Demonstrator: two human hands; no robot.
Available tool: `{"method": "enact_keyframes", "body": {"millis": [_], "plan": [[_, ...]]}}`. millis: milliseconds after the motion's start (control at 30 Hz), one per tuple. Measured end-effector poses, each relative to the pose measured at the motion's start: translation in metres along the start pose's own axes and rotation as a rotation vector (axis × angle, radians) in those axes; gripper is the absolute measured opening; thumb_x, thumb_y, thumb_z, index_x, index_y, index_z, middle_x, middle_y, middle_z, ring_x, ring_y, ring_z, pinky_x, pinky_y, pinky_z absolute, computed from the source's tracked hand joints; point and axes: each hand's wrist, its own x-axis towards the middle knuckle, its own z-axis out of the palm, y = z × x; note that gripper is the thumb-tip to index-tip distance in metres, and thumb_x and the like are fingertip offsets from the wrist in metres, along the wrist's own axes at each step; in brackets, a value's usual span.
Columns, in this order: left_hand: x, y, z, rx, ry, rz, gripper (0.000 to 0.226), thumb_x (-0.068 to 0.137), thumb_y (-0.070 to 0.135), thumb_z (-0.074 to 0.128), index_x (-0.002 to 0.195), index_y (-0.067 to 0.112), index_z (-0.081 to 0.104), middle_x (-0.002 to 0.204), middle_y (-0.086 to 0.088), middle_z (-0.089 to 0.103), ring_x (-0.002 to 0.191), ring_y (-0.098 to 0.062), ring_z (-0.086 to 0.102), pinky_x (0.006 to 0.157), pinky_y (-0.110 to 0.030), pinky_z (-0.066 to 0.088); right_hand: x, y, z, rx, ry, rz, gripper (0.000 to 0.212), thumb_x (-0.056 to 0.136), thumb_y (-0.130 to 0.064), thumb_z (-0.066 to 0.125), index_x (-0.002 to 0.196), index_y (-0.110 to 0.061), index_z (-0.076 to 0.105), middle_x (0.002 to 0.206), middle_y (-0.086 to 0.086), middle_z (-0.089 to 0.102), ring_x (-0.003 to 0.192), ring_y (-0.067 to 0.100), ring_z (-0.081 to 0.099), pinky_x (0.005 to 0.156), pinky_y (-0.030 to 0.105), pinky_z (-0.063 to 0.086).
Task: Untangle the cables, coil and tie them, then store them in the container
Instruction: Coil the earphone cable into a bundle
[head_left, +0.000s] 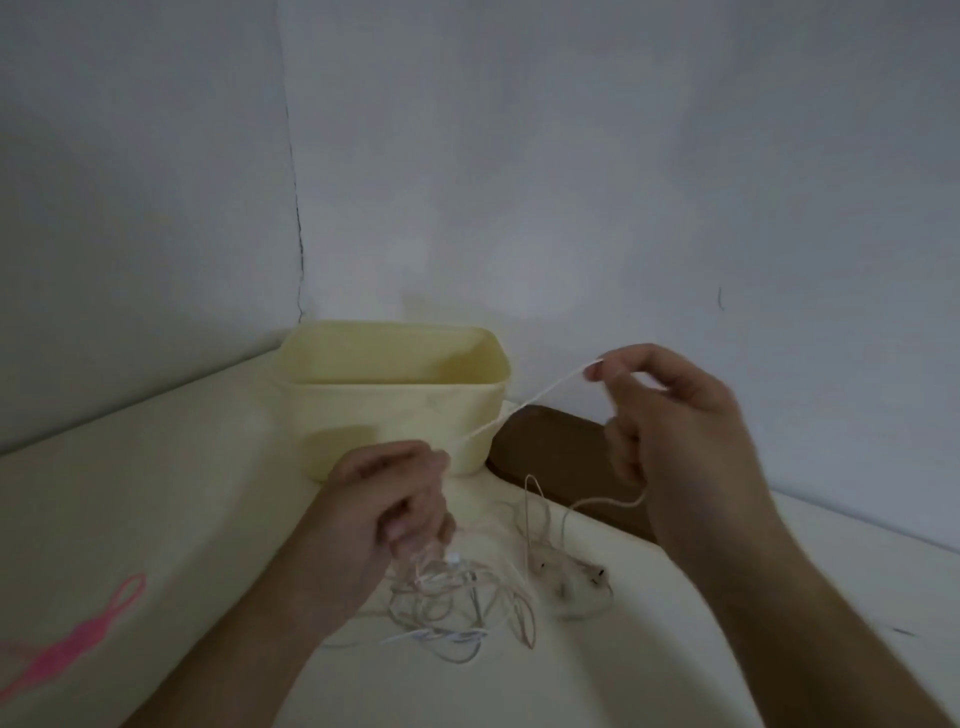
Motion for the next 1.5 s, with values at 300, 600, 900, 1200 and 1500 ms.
{"method": "enact_keyframes", "body": {"millis": [300, 600, 900, 1200, 1500], "plan": [[0.003, 0.013, -0.007, -0.322, 0.112, -0.059, 0.030, 0.103, 0.021, 0.047, 0.079, 0.007, 0.059, 0.053, 0.003, 0.023, 0.045, -0.010, 0.021, 0.042, -0.023, 0.032, 0.015, 0.000, -0.031, -0.269, 0.327, -0.003, 0.021, 0.089, -0.008, 0.058, 0.071, -0.012, 0.068, 0.050, 0.000, 0.045, 0.051, 0.020, 0.038, 0.054, 0.034, 0.028], [-0.001, 0.005, 0.007, 0.051, 0.088, -0.109, 0.025, 0.098, 0.027, 0.069, 0.095, 0.002, 0.072, 0.060, -0.002, 0.017, 0.049, -0.012, 0.013, 0.046, -0.023, 0.011, -0.009, 0.017, 0.015, -0.653, -0.558, 0.042, 0.043, 0.077, -0.023, 0.062, 0.118, -0.030, 0.073, 0.111, -0.011, 0.076, 0.106, 0.008, 0.070, 0.094, 0.026, 0.055], [0.000, 0.003, 0.002, 0.110, 0.085, -0.104, 0.039, 0.083, 0.039, 0.077, 0.076, 0.002, 0.065, 0.056, 0.000, 0.022, 0.049, -0.013, 0.015, 0.047, -0.023, 0.015, -0.017, 0.017, 0.025, -0.346, -0.486, 0.027, 0.043, 0.110, -0.025, 0.052, 0.071, -0.012, 0.066, 0.053, 0.000, 0.040, 0.047, 0.018, 0.036, 0.049, 0.028, 0.030], [0.000, 0.005, 0.004, 0.056, 0.035, -0.108, 0.026, 0.091, 0.021, 0.064, 0.076, -0.001, 0.067, 0.058, -0.006, 0.034, 0.053, -0.019, 0.030, 0.054, -0.029, 0.034, -0.003, -0.016, -0.007, 0.478, -0.039, -0.147, 0.041, 0.113, -0.015, 0.038, 0.073, -0.014, 0.050, 0.063, 0.001, 0.016, 0.049, 0.014, 0.013, 0.048, 0.030, 0.010], [0.000, 0.003, 0.005, 0.170, 0.061, -0.062, 0.023, 0.094, 0.024, 0.069, 0.091, 0.003, 0.077, 0.062, -0.010, 0.049, 0.053, -0.021, 0.044, 0.055, -0.029, 0.043, -0.004, 0.008, 0.002, -0.787, -0.011, -0.102, 0.044, 0.087, -0.018, 0.057, 0.128, -0.025, 0.071, 0.126, -0.006, 0.066, 0.111, 0.010, 0.058, 0.093, 0.026, 0.042]]}}
